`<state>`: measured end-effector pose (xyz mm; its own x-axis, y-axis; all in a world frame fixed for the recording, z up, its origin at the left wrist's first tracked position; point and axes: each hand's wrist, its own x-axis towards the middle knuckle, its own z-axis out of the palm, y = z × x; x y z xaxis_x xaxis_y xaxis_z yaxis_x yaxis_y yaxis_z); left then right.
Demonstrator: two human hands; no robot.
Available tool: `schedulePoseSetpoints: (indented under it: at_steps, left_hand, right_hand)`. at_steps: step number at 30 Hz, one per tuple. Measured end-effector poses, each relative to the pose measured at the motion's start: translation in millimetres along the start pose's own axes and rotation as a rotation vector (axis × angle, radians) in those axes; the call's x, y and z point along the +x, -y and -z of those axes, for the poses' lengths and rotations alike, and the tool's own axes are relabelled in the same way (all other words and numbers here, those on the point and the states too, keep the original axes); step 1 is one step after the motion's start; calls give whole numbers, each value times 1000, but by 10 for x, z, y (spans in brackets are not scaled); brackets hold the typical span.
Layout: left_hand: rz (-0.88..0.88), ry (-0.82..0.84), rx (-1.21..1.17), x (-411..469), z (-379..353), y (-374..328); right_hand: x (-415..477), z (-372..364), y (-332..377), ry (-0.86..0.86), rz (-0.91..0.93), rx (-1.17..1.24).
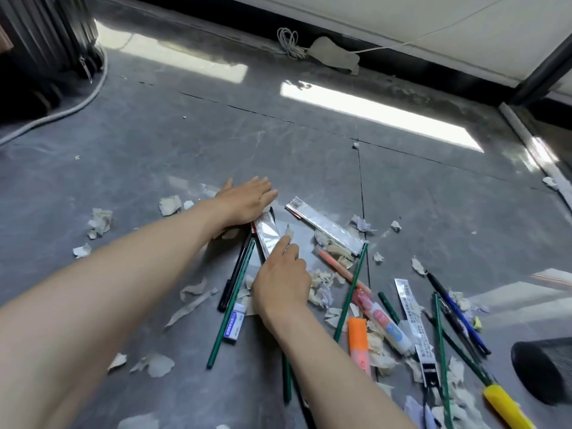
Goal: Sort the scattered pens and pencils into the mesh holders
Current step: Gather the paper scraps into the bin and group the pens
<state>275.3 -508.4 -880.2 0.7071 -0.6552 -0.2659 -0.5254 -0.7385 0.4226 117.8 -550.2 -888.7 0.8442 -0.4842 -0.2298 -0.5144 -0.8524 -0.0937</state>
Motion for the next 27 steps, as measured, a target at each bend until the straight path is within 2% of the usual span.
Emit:
schedulePoseSetpoints:
  at_steps: [8, 11, 14, 16, 17, 19, 20, 21, 23, 24, 26, 27]
  left_hand:
    - [-109, 115, 89, -665, -156, 424]
    - [-195, 140, 203, -977, -246, 478]
    - [-289, 208, 218, -1342, -330, 464]
    - [-349, 144, 192, -1517, -316, 470]
    - [-344, 34, 173, -1583, -266, 503]
    - [-169, -281, 114, -1593, -151, 587]
    - [0, -418, 98, -1570, -97, 659]
    - [193, -487, 89, -1529, -69, 751]
    - [542, -462, -8, -1475, -42, 919]
    - [656, -432, -85, -1462, -42, 981]
    - [753, -390, -173, -1456, -65, 1062]
    - [729, -376, -162, -1454, -98, 1074]
  right_hand:
    - [-29, 90, -25, 55, -8, -11]
    - [-72, 185, -61, 90, -12, 34]
    - [-130, 294, -81, 122, -41, 142]
    - [-186, 364, -68, 136, -43, 181]
    - [-227, 391, -40, 143, -41, 185]
    - [-304, 421, 12, 130, -50, 144]
    - [-347, 426, 48, 107, -54, 108]
    - [-385, 419, 80, 80, -50, 71]
    - [-439, 372, 135, 31, 9, 37]
    - [-459, 333, 156, 9, 68, 42]
    - [-486, 251, 204, -29, 222, 53]
    - [-495, 205, 232, -33, 296, 50]
